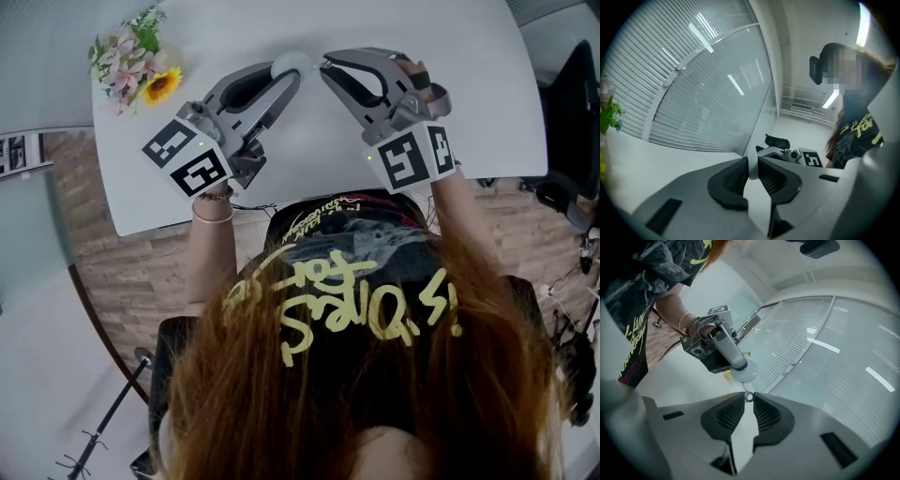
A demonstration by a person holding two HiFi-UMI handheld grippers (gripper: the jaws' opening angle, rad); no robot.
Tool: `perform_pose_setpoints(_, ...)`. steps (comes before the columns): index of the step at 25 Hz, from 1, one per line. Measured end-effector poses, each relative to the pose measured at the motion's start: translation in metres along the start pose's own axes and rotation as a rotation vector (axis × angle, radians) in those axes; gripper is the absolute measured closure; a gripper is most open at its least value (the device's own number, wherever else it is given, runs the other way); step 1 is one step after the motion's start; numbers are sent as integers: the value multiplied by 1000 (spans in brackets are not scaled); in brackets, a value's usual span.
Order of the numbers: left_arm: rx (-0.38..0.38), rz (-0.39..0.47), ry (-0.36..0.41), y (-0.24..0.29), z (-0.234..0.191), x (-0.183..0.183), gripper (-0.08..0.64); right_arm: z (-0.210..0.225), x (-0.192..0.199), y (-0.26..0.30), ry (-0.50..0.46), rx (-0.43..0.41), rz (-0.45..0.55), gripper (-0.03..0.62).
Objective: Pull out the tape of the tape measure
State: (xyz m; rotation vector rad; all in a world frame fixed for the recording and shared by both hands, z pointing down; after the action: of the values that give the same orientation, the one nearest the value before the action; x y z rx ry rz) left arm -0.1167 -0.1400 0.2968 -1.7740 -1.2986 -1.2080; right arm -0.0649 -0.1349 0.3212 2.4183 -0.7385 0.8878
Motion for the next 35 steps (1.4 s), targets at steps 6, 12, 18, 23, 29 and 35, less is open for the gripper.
perform_pose_setpoints(6, 12, -7, -1, 0, 2, 2, 499, -3, -5, 1, -5, -3, 7, 531)
perform_pose_setpoints(12, 21, -18, 0, 4, 6, 3, 499, -8, -9, 0, -11, -21, 10, 531)
perform_pose_setpoints(18, 20, -11, -8, 0, 3, 4, 499, -11, -10, 4, -23, -33, 1, 531)
perform_pose_setpoints(23, 5, 7, -14, -5, -4, 2, 499, -9, -12, 9, -17, -32, -11, 531)
perform_pose_setpoints(29, -18, 37, -4, -9, -8, -2, 499, -1, -1, -1, -14, -4, -34, 529)
perform_pose_setpoints(35, -41, 58, -3, -13, -11, -4, 499, 10, 7, -12, 42, 35, -31, 529)
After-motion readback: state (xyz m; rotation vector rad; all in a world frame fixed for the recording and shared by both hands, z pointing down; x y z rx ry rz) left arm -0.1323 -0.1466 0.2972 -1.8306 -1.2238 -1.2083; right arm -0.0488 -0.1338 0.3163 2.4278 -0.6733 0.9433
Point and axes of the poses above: the fingertips, and each gripper's own axes: y forward along the fingers, z to its right, x out of its underside, the point moved 1 cm from there along -y, backward along the fingers, and after that the axes turned 4 degrees about x, right-handed, at the moved point
